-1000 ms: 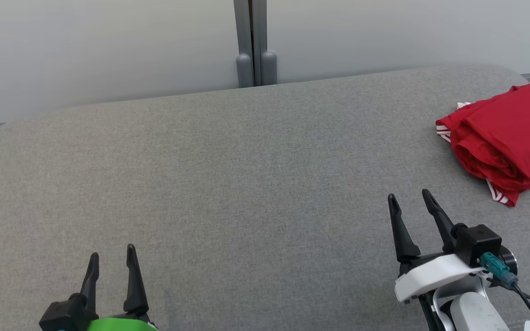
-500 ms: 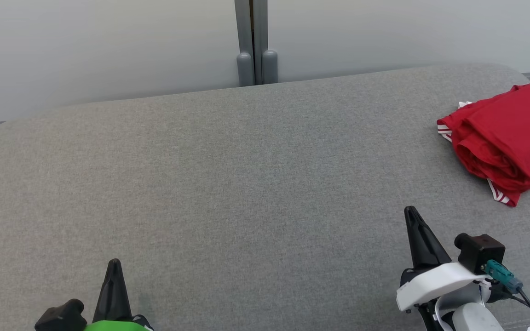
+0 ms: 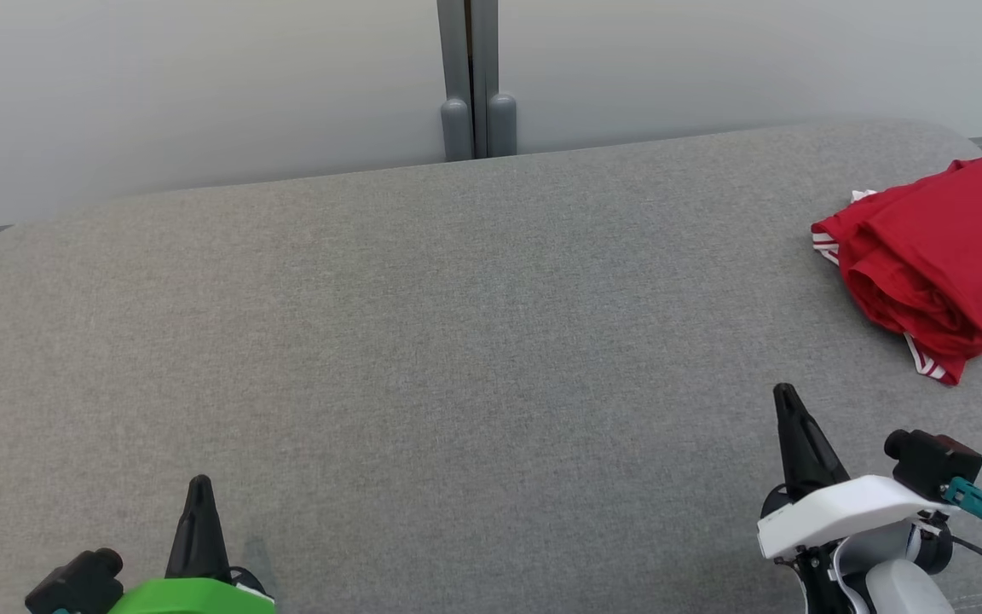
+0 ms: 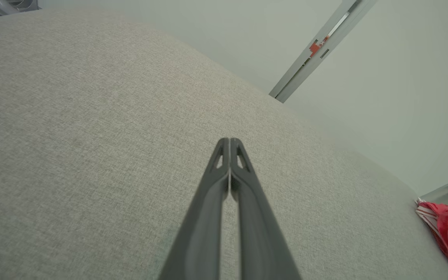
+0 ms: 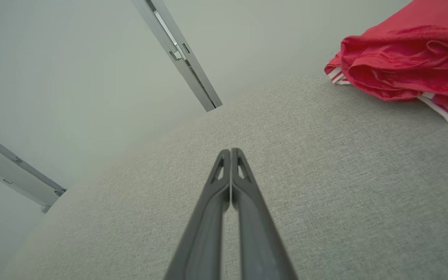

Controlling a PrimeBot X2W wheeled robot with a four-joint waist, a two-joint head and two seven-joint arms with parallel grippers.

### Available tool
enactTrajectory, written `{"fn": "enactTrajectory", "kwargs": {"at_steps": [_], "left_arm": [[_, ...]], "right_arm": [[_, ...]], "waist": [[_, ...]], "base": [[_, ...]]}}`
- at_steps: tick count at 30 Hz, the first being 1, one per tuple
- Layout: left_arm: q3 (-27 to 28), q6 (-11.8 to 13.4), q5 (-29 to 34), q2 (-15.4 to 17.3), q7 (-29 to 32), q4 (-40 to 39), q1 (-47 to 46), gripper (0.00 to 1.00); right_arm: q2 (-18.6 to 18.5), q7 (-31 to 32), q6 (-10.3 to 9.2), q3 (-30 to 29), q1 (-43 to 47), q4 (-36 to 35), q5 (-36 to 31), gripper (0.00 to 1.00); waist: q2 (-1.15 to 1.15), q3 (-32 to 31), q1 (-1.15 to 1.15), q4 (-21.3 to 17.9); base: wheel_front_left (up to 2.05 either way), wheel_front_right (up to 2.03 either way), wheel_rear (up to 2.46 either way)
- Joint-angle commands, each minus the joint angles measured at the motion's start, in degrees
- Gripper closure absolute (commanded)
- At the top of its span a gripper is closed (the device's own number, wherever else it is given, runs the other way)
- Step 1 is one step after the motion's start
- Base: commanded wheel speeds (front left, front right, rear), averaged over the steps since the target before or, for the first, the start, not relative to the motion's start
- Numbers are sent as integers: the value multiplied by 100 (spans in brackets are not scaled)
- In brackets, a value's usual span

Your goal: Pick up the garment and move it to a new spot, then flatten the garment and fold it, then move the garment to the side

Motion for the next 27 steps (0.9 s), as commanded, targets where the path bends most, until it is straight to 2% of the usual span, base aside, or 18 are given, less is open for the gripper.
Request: {"fn": "enactTrajectory", "kwargs": {"at_steps": [1, 27], "left_arm": [[51, -48, -204, 18, 41, -49, -180, 100], [297, -264, -2023, 28, 593, 47, -491, 100]], "right_arm": [[-36, 44, -1, -37, -134, -103, 242, 100], [-70, 564, -3, -285, -190, -147, 2377, 100]], "waist": [[0, -1, 0, 2], [0, -24, 0, 34]], "base": [[0, 0, 0], [0, 0, 0]]}}
